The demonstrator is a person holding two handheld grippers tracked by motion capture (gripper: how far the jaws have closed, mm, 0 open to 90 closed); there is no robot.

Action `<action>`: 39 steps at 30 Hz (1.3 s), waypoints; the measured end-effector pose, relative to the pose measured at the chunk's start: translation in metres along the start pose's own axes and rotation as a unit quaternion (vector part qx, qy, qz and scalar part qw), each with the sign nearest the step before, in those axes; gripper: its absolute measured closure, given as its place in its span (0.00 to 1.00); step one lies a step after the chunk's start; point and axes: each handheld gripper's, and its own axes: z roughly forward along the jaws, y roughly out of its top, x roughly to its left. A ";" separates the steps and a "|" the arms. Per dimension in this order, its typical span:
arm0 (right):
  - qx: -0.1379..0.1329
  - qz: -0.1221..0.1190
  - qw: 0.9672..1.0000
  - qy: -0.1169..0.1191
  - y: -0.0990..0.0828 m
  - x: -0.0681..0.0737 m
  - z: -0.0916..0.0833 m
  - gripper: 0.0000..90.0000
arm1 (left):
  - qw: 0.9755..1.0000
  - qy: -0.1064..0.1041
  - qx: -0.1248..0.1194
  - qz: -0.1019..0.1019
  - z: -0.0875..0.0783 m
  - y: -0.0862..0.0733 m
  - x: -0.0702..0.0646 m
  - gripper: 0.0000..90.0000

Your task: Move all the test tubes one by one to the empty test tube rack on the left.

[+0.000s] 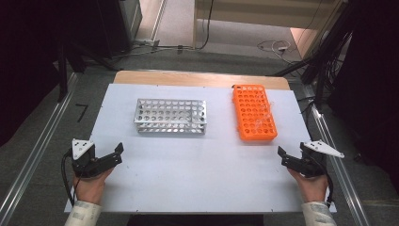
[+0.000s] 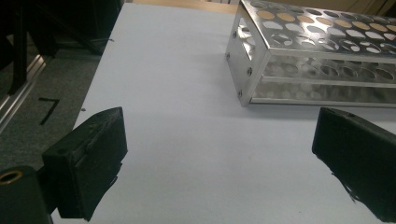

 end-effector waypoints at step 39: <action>-0.025 -0.024 0.998 0.058 0.016 0.043 0.028 0.36 | 1.000 0.021 -0.006 0.010 0.002 0.000 0.002 0.04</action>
